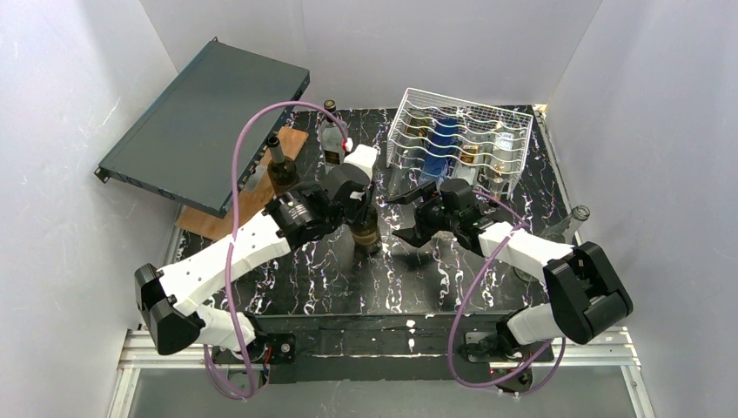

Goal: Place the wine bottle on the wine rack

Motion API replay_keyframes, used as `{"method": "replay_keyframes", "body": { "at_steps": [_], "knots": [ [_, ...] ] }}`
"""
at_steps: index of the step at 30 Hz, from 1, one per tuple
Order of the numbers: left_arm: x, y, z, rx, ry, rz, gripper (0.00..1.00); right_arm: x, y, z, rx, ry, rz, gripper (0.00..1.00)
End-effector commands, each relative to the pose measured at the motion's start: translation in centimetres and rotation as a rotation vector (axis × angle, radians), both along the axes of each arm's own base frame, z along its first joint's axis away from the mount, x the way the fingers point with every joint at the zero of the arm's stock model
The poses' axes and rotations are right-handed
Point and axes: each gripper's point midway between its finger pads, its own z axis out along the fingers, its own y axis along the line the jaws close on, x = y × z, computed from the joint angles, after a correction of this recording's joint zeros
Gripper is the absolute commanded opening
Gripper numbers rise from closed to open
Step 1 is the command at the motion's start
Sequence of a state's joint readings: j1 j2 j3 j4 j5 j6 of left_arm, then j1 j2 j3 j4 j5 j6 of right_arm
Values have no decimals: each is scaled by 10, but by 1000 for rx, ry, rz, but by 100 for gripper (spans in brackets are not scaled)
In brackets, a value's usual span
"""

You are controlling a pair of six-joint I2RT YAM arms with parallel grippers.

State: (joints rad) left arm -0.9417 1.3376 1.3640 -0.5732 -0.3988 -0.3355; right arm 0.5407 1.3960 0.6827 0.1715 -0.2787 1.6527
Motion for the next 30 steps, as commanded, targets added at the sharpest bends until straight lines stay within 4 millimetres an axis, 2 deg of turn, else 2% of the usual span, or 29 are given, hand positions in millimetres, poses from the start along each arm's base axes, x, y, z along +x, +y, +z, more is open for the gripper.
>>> {"method": "replay_keyframes", "body": {
  "at_steps": [1,6,11,15,24,30],
  "knots": [
    [-8,5,24,-130,-50,9,0,0,13,11,49,-17,-1,98],
    [-20,16,7,-117,-18,3,0,-5,17,0,19,-5,42,98],
    [-22,25,-5,-102,-11,32,0,-16,17,-12,-12,21,60,98],
    [-31,21,-23,-150,34,25,0,-23,17,-19,-40,28,72,98],
    [-57,24,-67,-157,163,4,0,-21,16,-29,-99,19,101,98],
    [-65,17,-80,-166,223,-5,0,-22,14,-35,-112,24,96,98]
  ]
}}
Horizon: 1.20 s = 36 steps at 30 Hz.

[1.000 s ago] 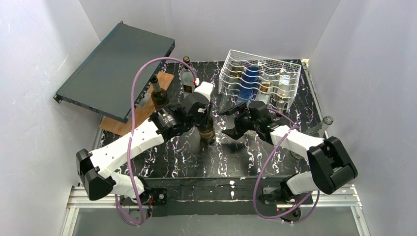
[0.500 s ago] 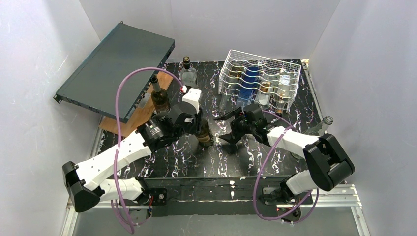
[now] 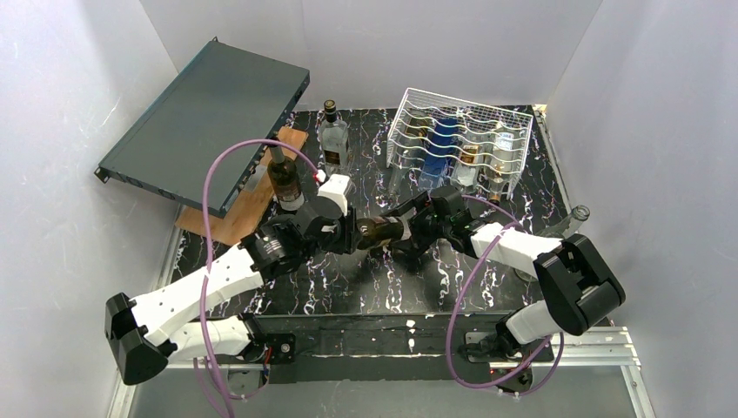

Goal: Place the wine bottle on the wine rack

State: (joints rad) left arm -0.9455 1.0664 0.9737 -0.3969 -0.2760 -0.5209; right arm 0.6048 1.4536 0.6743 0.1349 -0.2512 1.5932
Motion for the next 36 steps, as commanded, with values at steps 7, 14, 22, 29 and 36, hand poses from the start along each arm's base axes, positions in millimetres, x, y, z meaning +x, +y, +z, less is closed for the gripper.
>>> {"method": "replay_keyframes", "body": {
  "at_steps": [7,14,22,29,36],
  "knots": [
    [-12,-9,-25,31,115,-23,0,3,8,-4,13,-1,15,98],
    [-13,-16,-23,17,131,-36,0,11,18,-4,30,-16,31,98],
    [-12,-17,-23,16,129,-38,0,12,36,-2,81,-7,38,98],
    [-13,-15,-23,17,124,-42,0,17,34,4,129,-16,-67,62],
    [-17,-7,-16,33,102,-61,6,20,39,18,196,-78,-54,1]
  ]
}}
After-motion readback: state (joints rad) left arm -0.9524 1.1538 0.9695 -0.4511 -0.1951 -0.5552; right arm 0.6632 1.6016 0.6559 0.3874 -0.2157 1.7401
